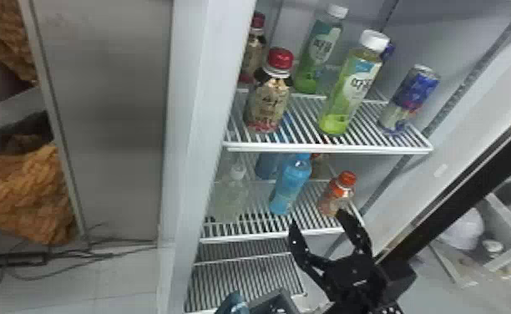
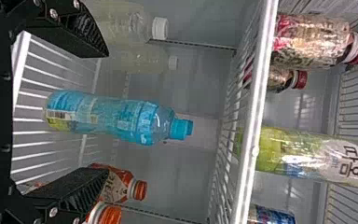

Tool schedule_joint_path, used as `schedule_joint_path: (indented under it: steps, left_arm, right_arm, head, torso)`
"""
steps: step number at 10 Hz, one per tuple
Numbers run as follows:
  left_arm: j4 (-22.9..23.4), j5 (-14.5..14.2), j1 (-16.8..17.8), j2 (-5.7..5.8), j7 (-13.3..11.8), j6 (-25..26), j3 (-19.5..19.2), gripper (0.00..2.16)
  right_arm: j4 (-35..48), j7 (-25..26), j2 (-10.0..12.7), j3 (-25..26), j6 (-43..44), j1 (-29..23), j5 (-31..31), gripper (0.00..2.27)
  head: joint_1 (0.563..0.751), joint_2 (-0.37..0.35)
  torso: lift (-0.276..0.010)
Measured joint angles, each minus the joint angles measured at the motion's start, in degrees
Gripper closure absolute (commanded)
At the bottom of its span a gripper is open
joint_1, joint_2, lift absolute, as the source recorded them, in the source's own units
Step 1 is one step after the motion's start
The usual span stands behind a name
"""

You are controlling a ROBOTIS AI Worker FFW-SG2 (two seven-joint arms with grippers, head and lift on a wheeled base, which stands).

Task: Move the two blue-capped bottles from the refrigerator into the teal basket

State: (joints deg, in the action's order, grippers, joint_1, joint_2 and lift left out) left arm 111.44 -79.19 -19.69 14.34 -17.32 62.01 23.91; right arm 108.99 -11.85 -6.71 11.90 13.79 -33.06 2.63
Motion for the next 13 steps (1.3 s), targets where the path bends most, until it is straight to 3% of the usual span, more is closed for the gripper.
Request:
schedule_joint_path:
  steps: [9,13]
  left_arm:
    - [-0.14,0.00,0.34,0.07,0.00,0.00,0.45,1.09]
    - [-0.14,-0.08,0.43,0.07,0.00,0.00,0.53,1.09]
  right_arm:
    - [-17.22,0.07,-1.45,-3.06,2.88,16.05,0.29,0.11]
    - [-21.28,0.79,-1.85,-4.23,4.37,20.29,0.10,0.11]
  head:
    - [0.695,-0.350]
    - [0.695,-0.350]
  torso:
    - [-0.151]
    - [-0.151]
